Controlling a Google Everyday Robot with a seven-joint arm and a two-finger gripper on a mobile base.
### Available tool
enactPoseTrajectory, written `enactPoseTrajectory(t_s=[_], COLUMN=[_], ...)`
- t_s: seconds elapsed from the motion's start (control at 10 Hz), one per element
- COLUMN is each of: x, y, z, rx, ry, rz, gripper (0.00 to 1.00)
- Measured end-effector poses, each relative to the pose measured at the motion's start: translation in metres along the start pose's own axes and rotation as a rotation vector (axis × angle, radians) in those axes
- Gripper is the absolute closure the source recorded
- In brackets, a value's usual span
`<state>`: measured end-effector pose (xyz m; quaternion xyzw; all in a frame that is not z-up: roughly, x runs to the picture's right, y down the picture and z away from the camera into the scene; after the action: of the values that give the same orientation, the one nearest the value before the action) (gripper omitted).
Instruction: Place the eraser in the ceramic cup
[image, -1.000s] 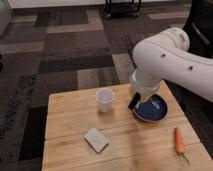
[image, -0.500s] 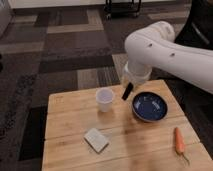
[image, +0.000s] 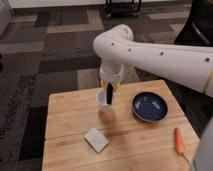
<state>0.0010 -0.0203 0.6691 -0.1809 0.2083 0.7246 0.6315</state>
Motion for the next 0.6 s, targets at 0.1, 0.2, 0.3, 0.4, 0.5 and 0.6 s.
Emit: enactPoseTrajectory(t_s=[0.1,0.2,0.3,0.4,0.5,0.6], x=[-0.007,-0.008,-0.015,-0.019,-0.021,-0.023], y=[0.010,0.013,0.021,0.024,0.022,0.021], z=[-0.002,-0.003,-0.005,-0.005,-0.004,-0.002], rx=[0.002,0.002,-0.001,-0.004,-0.003,-0.008], ry=[-0.004,-0.005,-0.009,-0.005,-0.003,0.008], rz=[-0.025,-0.031,-0.046,-0.047,-0.044,-0.034], gripper=[1.00,1.00,1.00,1.00,1.00,1.00])
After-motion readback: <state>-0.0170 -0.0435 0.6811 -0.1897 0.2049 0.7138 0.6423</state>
